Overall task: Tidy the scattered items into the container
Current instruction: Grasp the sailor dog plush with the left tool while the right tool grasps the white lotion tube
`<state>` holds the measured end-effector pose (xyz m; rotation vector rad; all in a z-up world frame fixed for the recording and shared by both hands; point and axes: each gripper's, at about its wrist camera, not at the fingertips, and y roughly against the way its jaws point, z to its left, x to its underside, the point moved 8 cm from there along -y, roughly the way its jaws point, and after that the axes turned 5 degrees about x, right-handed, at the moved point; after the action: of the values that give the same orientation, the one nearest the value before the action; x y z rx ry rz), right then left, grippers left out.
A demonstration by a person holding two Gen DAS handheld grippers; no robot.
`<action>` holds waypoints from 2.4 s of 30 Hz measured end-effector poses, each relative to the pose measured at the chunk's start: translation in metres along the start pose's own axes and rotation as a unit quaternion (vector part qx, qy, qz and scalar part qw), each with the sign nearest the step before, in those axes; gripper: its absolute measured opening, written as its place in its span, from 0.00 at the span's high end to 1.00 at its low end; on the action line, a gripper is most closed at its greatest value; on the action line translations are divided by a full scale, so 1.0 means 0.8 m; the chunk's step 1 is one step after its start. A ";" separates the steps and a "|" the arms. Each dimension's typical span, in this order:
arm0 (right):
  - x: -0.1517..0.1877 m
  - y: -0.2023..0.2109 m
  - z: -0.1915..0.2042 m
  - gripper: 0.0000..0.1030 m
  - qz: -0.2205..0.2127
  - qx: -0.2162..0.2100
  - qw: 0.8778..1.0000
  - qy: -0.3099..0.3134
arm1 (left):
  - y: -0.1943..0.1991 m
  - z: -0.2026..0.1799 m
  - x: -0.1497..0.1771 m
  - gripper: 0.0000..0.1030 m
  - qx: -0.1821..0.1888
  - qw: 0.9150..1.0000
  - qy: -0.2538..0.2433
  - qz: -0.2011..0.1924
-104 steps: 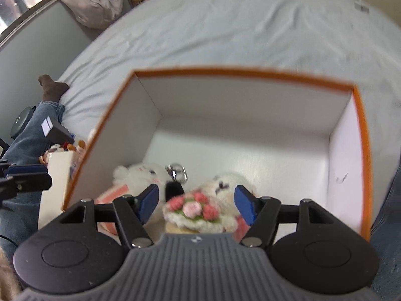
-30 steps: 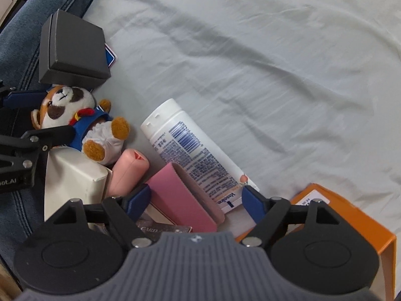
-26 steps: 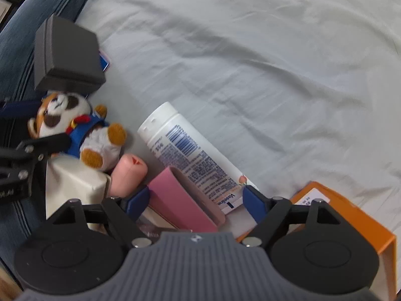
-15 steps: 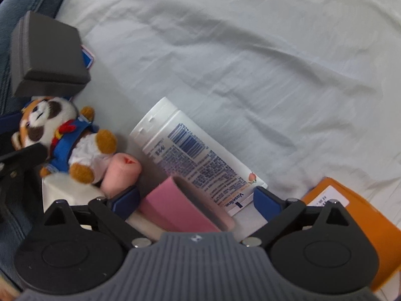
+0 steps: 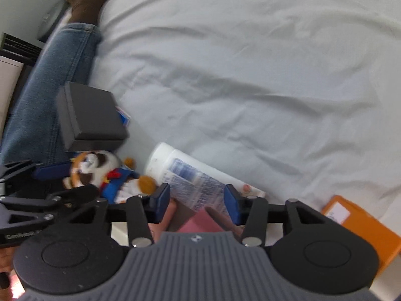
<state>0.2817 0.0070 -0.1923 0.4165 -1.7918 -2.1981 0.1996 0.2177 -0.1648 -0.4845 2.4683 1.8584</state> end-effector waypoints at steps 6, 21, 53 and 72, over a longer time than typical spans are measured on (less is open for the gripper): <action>0.007 -0.020 -0.019 0.26 0.021 0.037 0.997 -0.060 | -0.009 -0.001 0.001 0.32 -0.020 1.000 0.004 0.005; 0.009 -0.012 -0.024 0.61 -0.026 -0.035 0.993 -0.109 | 0.012 0.016 -0.009 0.36 0.010 0.998 0.064 -0.024; 0.002 0.007 0.026 0.69 -0.155 -0.046 0.986 -0.033 | -0.006 0.016 0.044 0.35 0.056 0.945 0.312 -0.076; 0.020 0.038 0.054 0.78 -0.214 -0.119 0.968 0.050 | -0.009 0.026 0.059 0.37 0.059 0.932 0.347 -0.090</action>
<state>0.2509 0.0333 -0.1547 0.9113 -1.4645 -2.5802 0.1531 0.2240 -0.1869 -1.5312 2.7537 1.6442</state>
